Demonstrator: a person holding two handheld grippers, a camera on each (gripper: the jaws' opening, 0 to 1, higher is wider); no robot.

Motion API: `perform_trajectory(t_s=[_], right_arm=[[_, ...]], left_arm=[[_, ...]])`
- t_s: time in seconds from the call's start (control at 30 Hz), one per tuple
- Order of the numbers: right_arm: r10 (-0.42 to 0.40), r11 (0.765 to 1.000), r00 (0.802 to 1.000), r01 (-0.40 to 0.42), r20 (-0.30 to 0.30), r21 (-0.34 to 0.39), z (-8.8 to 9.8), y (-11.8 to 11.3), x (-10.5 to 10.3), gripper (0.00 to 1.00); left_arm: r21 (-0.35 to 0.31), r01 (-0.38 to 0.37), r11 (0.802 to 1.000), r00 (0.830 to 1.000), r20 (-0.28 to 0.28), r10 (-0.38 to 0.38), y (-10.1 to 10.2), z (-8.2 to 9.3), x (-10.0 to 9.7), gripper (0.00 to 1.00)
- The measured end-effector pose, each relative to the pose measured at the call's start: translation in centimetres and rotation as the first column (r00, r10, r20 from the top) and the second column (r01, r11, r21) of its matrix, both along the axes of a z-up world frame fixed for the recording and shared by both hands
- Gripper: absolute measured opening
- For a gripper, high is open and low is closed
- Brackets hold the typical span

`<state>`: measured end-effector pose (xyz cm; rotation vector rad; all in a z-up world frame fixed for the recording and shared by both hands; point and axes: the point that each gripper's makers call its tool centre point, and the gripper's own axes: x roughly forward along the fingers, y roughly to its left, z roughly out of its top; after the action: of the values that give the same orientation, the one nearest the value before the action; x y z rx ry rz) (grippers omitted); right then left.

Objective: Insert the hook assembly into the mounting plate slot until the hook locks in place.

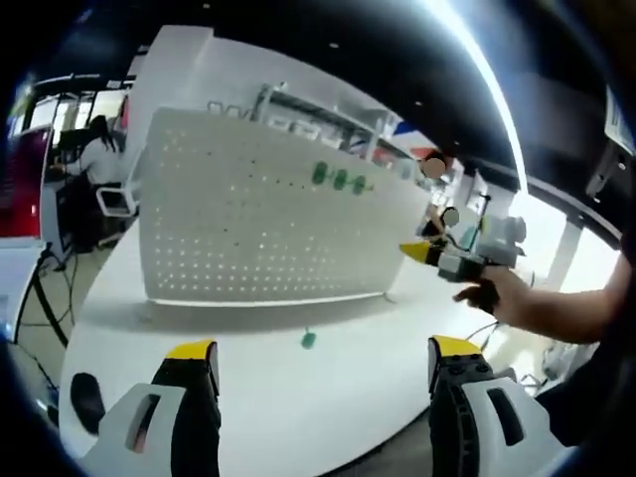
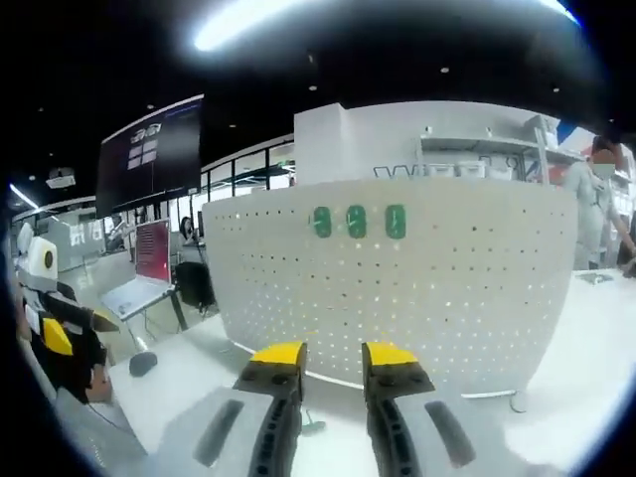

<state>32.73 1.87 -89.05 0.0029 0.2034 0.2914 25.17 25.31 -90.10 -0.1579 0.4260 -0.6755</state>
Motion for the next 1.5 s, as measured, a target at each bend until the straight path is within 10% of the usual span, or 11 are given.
perform_trajectory(t_s=[0.7, 1.5], right_arm=[[0.194, 0.946, 0.966, -0.23, -0.171, -0.227, -6.7, 1.9, -7.1, 0.27], [0.152, 0.979, 0.95, -0.182, -0.272, -0.087, -9.5, -1.1, -11.2, 0.28]], left_arm=[[0.105, 0.023, 0.994, 0.997, -0.072, -0.016, -0.3, -2.7, -1.0, 0.88], [0.158, 0.045, 0.986, 0.983, -0.181, -0.016, -0.1, -6.2, -2.4, 0.86]])
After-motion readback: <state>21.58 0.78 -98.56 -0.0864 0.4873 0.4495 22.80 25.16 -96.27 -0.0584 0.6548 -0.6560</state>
